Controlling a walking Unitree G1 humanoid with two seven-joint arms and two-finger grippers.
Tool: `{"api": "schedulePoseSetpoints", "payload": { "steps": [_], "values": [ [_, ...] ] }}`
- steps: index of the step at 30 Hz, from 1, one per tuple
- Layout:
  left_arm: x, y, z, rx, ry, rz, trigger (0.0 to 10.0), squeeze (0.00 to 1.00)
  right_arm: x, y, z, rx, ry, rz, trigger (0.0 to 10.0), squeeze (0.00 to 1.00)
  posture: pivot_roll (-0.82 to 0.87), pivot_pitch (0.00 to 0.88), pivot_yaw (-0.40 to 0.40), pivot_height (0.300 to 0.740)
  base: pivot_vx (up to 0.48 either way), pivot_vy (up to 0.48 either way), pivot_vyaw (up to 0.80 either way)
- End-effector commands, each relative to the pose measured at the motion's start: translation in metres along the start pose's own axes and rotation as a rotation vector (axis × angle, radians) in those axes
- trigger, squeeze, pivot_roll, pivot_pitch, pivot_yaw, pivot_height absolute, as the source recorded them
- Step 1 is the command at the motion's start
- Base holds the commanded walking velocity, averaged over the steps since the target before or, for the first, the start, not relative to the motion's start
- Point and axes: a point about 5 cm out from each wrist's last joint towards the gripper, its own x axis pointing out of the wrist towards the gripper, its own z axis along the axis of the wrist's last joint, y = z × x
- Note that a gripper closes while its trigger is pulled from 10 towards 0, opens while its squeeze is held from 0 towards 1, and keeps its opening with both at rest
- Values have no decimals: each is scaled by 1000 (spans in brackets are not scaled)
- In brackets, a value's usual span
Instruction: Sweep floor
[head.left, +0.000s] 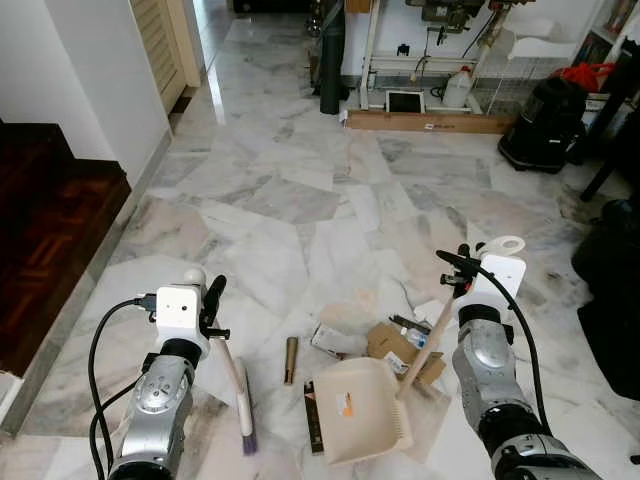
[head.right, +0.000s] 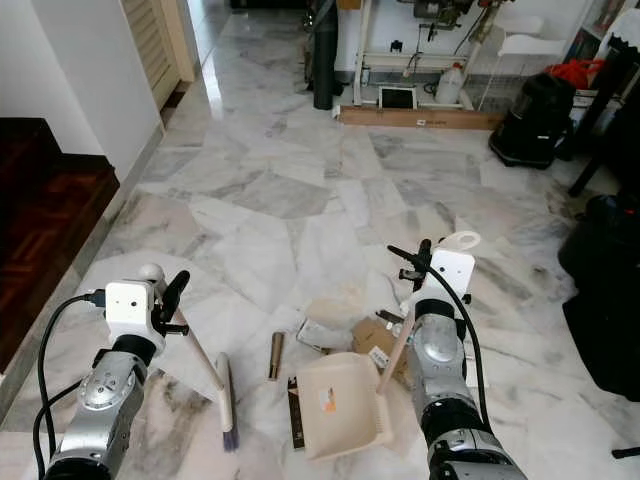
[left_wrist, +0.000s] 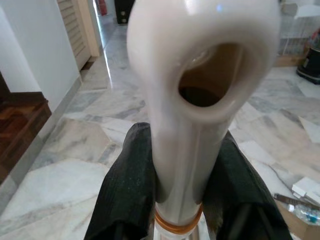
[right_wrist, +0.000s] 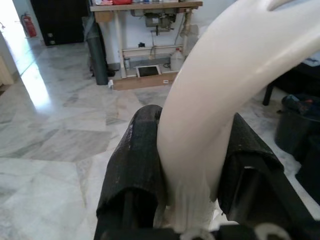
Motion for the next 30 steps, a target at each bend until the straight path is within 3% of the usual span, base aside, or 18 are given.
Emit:
{"api": "schedulePoseSetpoints", "payload": {
  "steps": [1,11,30],
  "values": [
    [2,-1,8,27,-33,-8,10000,0,3,-1,7,5,-35,-8,10000,0,7,72,-25,740,0,-311,0],
    [2,1,8,31,-35,1,10000,0,3,1,6,6,-30,-3,10000,0,10,74,-27,740,0,-362,0],
    [1,4,9,50,-39,17,10000,0,-3,3,-5,-4,20,2,10000,0,11,78,-27,740,0,0,0]
  ]
}}
